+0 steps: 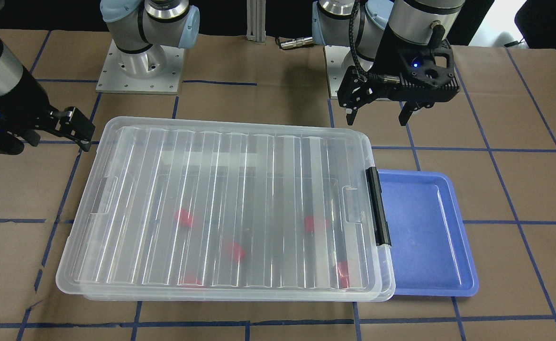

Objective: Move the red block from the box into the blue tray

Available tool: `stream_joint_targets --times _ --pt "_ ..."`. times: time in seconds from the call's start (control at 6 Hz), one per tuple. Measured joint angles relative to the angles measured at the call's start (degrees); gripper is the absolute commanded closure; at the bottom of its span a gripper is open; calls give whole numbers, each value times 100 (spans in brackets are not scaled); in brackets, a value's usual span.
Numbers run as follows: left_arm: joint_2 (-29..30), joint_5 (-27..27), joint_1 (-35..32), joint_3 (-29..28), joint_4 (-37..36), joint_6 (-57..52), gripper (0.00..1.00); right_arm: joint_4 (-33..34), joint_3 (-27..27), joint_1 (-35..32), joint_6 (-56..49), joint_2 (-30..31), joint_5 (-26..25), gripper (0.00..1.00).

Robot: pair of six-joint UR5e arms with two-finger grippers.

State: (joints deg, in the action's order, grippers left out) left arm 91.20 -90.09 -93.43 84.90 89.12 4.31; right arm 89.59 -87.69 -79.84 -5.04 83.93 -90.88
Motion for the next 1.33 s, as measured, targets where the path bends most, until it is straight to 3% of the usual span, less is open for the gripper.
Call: stream_joint_targets --times 0.67,1.33 --pt "-3 0 0 0 0 0 2 1343 -1239 86 -218 -114 -23 0" --pt "2 0 0 0 0 0 2 1492 -1475 354 -485 -136 -20 0"
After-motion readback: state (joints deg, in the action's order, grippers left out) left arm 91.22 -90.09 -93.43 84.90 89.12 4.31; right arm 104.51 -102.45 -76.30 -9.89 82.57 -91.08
